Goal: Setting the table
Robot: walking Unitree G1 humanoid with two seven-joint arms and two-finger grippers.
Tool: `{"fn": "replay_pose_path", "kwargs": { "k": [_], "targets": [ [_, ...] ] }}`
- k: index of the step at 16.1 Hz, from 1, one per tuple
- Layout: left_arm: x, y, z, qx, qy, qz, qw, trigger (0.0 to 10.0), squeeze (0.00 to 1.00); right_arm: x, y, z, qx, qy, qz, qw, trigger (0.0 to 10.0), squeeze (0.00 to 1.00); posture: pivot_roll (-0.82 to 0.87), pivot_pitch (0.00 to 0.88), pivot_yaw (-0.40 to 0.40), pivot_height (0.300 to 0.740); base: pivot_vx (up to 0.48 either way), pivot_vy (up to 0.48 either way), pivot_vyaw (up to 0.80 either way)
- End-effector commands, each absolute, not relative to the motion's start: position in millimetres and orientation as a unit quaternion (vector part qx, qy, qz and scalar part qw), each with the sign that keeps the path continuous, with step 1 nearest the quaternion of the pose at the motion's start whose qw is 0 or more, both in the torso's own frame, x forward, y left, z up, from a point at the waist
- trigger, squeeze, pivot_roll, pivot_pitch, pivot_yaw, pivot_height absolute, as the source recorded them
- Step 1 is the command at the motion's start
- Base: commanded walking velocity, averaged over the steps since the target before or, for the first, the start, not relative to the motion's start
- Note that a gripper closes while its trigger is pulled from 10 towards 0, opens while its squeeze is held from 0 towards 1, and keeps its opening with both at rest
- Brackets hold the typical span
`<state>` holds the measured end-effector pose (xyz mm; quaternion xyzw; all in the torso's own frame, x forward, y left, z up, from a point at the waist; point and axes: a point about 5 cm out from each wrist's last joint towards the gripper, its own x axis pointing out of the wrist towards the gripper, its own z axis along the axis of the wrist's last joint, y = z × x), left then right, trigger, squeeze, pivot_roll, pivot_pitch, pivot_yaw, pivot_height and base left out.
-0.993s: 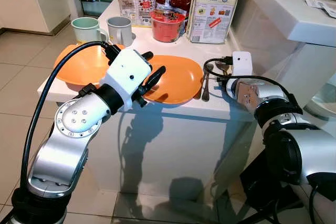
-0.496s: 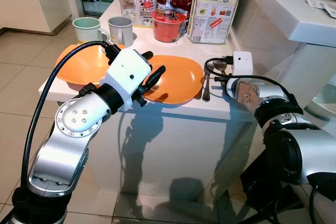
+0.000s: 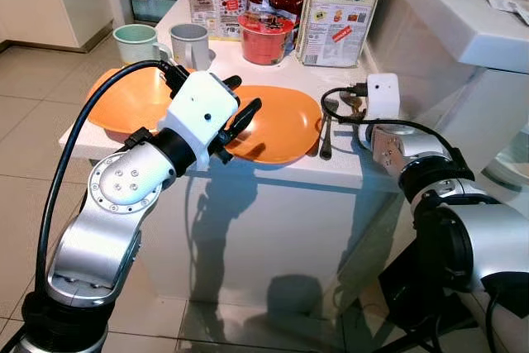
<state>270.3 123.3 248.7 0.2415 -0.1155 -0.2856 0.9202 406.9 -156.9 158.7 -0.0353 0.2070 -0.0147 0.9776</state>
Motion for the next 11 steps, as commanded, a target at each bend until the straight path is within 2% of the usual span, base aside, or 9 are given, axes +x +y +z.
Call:
{"fn": "replay_pose_path", "kwargs": {
  "k": [1,6,7,8,9,10,11],
  "targets": [
    [272,121,254,0.246,-0.128,-0.286,0.917,10.0,0.0,412,-154,172,-0.043,0.183,-0.014,0.982,0.0,0.0,0.12,0.0,-0.08,0.74,0.0,0.0,0.0],
    [273,123,256,0.247,-0.132,-0.282,0.918,10.0,0.0,413,-146,174,-0.043,0.173,0.0,0.984,0.0,0.0,0.12,0.0,-0.082,0.74,0.0,0.0,0.0],
    [273,122,256,0.247,-0.133,-0.282,0.917,10.0,0.0,413,-146,174,-0.042,0.169,-0.001,0.985,6.2,0.0,0.12,0.0,-0.08,0.74,0.0,0.0,0.0],
    [273,122,256,0.248,-0.133,-0.284,0.917,10.0,0.0,413,-149,176,-0.033,0.163,-0.006,0.986,10.0,0.0,0.12,0.0,-0.078,0.74,0.0,0.0,0.0],
    [273,122,255,0.248,-0.133,-0.286,0.916,10.0,0.0,413,-152,176,-0.018,0.162,-0.012,0.987,10.0,0.0,0.12,0.0,-0.078,0.74,0.0,0.0,0.0],
    [273,121,255,0.248,-0.133,-0.287,0.916,10.0,0.0,413,-155,176,-0.016,0.163,-0.019,0.986,10.0,1.0,0.12,0.0,-0.079,0.74,0.0,0.0,0.0],
    [272,121,255,0.248,-0.133,-0.288,0.916,10.0,0.0,413,-157,176,-0.011,0.165,-0.022,0.986,10.0,1.0,0.12,0.0,-0.08,0.74,0.0,0.0,0.0]
  ]
}}
